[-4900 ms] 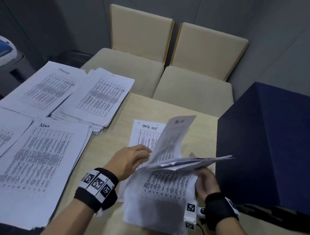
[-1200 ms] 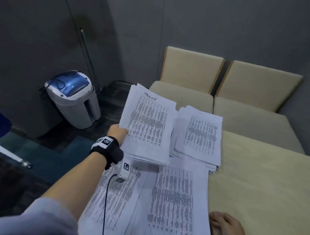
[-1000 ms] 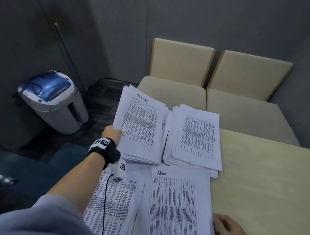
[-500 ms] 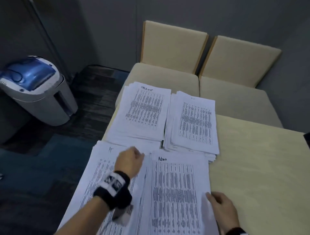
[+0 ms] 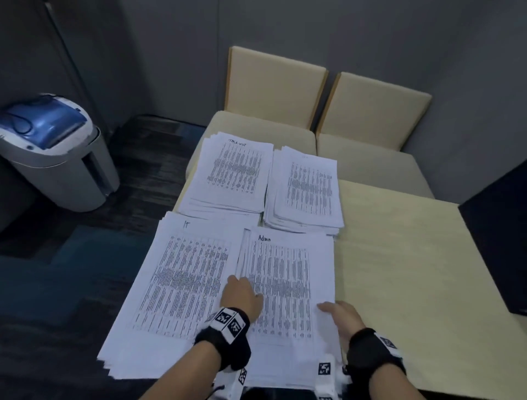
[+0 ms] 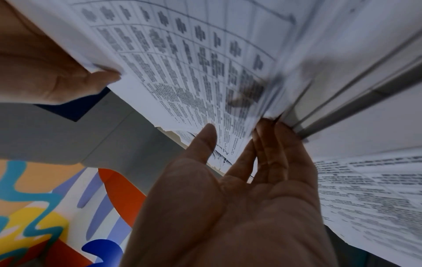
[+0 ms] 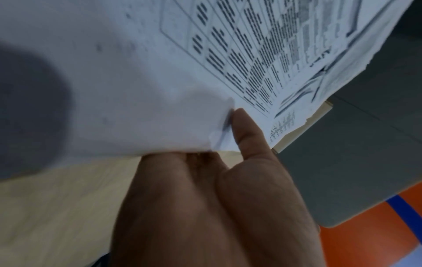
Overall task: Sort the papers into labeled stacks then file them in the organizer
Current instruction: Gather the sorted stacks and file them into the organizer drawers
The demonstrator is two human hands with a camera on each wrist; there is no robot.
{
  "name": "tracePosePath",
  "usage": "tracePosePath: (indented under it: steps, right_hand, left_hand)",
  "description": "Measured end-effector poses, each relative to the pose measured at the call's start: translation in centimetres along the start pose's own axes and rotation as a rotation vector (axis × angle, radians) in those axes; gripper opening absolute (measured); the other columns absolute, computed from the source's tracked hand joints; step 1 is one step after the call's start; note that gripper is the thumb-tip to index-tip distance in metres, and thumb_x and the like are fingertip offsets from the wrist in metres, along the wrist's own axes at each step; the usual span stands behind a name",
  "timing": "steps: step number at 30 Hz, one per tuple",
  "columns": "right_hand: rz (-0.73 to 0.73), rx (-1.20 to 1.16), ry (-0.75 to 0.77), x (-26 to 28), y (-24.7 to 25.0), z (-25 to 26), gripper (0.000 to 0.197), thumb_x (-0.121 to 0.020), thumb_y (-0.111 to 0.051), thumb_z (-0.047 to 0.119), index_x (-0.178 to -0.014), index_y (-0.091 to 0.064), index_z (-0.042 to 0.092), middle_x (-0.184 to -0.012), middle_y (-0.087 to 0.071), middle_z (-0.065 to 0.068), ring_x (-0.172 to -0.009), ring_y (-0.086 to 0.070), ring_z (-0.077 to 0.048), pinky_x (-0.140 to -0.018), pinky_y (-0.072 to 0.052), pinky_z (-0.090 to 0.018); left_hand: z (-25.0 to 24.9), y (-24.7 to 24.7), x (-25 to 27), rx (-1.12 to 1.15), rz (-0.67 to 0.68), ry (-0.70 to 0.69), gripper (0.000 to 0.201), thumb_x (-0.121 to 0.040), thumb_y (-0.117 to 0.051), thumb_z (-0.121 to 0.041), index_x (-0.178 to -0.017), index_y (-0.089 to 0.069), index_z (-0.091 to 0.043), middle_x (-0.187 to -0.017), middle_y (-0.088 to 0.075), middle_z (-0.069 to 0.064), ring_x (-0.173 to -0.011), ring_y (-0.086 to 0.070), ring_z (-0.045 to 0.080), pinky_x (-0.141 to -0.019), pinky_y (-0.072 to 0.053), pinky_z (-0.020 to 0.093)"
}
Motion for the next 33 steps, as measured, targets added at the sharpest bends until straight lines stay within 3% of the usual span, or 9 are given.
tracePosePath:
  steps: [4, 7, 10, 14, 19, 22, 25, 30, 33]
  right_hand:
    - [0.082, 0.034, 0.003, 0.6, 1.3, -0.1, 0.032, -0.076, -0.063, -0.007, -0.108, -0.068, -0.006, -0.098, -0.073, -0.019, -0.094, -0.068, -0.037, -0.087, -0.054, -0.047]
    - [0.155, 0.097, 0.058, 0.7, 5.0, 1.0, 0.041, -0.082, -0.052, -0.015, -0.116, -0.067, 0.002, -0.1, -0.075, -0.01, -0.094, -0.068, -0.031, -0.087, -0.052, -0.04]
    - [0.194, 0.168, 0.185, 1.1, 10.5, 2.6, 0.049, -0.086, -0.051, -0.013, -0.124, -0.064, 0.015, -0.111, -0.074, -0.004, -0.105, -0.067, -0.03, -0.101, -0.048, -0.05]
    - [0.241, 0.051, 0.347, 2.7, 19.0, 5.1, 0.042, -0.092, -0.052, -0.009, -0.127, -0.06, 0.013, -0.114, -0.073, -0.006, -0.105, -0.07, -0.028, -0.097, -0.051, -0.05]
    - [0.147, -0.15, 0.595, 2.9, 27.4, 8.2, 0.039, -0.084, -0.069, 0.005, -0.122, -0.062, 0.008, -0.116, -0.072, -0.007, -0.108, -0.068, -0.021, -0.095, -0.054, -0.036]
    - [-0.114, -0.331, 0.733, 2.3, 30.4, 9.8, 0.025, -0.078, -0.079, 0.01, -0.101, -0.069, 0.014, -0.095, -0.076, 0.006, -0.094, -0.071, -0.009, -0.082, -0.054, -0.02]
    - [-0.157, -0.451, 0.8, 1.6, 32.8, 11.2, 0.022, -0.078, -0.08, 0.008, -0.098, -0.072, 0.014, -0.095, -0.076, 0.003, -0.093, -0.071, -0.015, -0.079, -0.055, -0.024]
    - [-0.044, -0.313, 0.567, -3.4, 35.3, 7.9, 0.042, -0.073, -0.084, 0.01, -0.111, -0.067, 0.007, -0.102, -0.075, -0.005, -0.091, -0.073, -0.017, -0.073, -0.057, -0.022]
    - [0.02, -0.119, 0.392, -6.0, 35.3, 4.1, 0.04, -0.076, -0.079, 0.001, -0.113, -0.065, 0.0, -0.107, -0.073, -0.012, -0.083, -0.07, -0.012, -0.064, -0.053, -0.013]
  left_hand:
    - [-0.3, -0.2, 0.6, -0.024, 0.022, 0.033, 0.053, -0.094, -0.051, -0.046, -0.13, -0.047, -0.007, -0.135, -0.038, 0.013, -0.113, -0.052, 0.023, -0.092, -0.048, 0.029]
    - [-0.9, -0.5, 0.9, 0.014, 0.077, 0.087, 0.059, -0.092, -0.052, -0.052, -0.129, -0.048, -0.005, -0.137, -0.041, 0.016, -0.111, -0.056, 0.026, -0.091, -0.049, 0.029]
    - [-3.3, -1.8, 1.2, 0.088, 0.066, 0.075, 0.072, -0.085, -0.059, -0.058, -0.131, -0.048, -0.003, -0.135, -0.051, 0.015, -0.116, -0.055, 0.028, -0.095, -0.047, 0.032]
    - [-10.6, -3.0, 2.9, 0.658, 0.028, -0.071, 0.11, -0.054, -0.08, -0.068, -0.137, -0.041, -0.008, -0.136, -0.053, 0.007, -0.119, -0.056, 0.025, -0.097, -0.048, 0.035]
    - [-26.1, -2.7, 6.9, 1.252, -0.143, -0.458, 0.053, -0.074, -0.082, -0.018, -0.121, -0.06, -0.011, -0.109, -0.073, 0.003, -0.099, -0.071, 0.017, -0.084, -0.058, 0.032]
    - [-34.1, -3.0, 8.8, 1.36, -0.224, -0.572, 0.041, -0.079, -0.077, -0.008, -0.117, -0.064, -0.003, -0.103, -0.074, 0.004, -0.094, -0.072, 0.015, -0.076, -0.058, 0.025]
    - [-38.3, -3.2, 9.2, 1.375, -0.298, -0.657, 0.039, -0.077, -0.077, -0.004, -0.114, -0.065, 0.003, -0.101, -0.075, 0.006, -0.094, -0.072, 0.02, -0.074, -0.057, 0.025]
    - [-38.2, -5.7, 7.1, 1.256, -0.348, -0.586, 0.051, -0.069, -0.083, -0.01, -0.114, -0.06, -0.003, -0.105, -0.071, 0.01, -0.096, -0.07, 0.02, -0.074, -0.058, 0.028]
    - [-37.0, -8.1, 5.1, 1.111, -0.247, -0.496, 0.035, -0.069, -0.083, -0.014, -0.098, -0.067, -0.001, -0.092, -0.073, 0.007, -0.081, -0.069, 0.018, -0.07, -0.056, 0.033]
Point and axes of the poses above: each hand's wrist, its own x-axis away from the middle knuckle, its own y-axis out of the back of the hand, z = x × y, the point moved 2 cm from there along -x, towards the middle knuckle
